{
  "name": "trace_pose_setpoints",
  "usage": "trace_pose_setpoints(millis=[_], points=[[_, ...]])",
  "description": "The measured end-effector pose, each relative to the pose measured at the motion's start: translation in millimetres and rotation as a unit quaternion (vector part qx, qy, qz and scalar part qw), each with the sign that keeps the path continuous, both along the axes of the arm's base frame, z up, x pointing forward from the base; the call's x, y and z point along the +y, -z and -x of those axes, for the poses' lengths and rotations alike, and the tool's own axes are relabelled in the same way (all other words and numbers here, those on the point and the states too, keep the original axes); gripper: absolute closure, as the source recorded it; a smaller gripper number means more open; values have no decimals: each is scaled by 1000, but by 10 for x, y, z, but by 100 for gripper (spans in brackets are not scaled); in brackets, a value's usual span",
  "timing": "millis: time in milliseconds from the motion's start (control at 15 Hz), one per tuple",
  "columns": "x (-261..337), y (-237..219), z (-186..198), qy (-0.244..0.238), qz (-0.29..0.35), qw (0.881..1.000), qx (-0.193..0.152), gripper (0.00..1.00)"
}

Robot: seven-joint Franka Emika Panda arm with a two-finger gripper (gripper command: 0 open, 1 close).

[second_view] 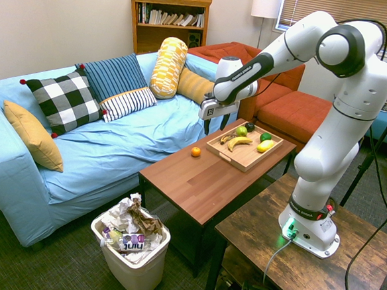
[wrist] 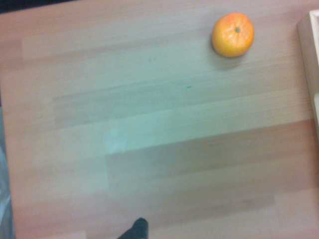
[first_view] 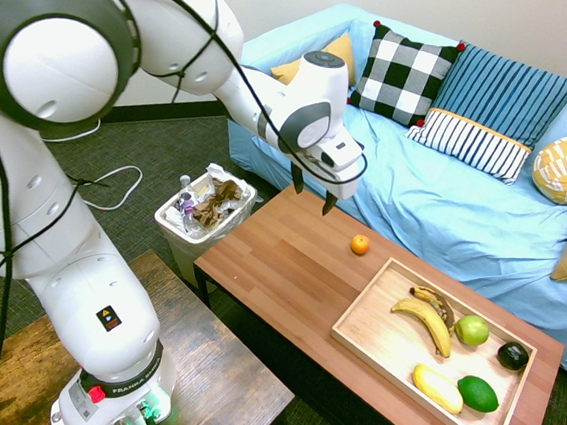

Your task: Put the tangerine in the tray

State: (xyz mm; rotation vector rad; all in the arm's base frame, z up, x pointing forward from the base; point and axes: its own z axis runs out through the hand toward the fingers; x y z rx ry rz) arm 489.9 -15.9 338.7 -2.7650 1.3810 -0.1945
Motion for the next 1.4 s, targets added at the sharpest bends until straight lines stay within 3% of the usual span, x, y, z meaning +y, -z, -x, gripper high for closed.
trace_pose_setpoints(millis=[400, 667, 1000, 1333, 1400], points=[[-199, 708, -1076, 50, 8, 999, 1, 0], [-286, 1265, -1577, 72, 19, 997, 17, 0], [-403, 1844, -1905, 87, 26, 994, 54, 0], [-477, 2327, -1972, 94, 33, 992, 82, 0], [-476, 2360, -1971, 94, 33, 991, 84, 100]])
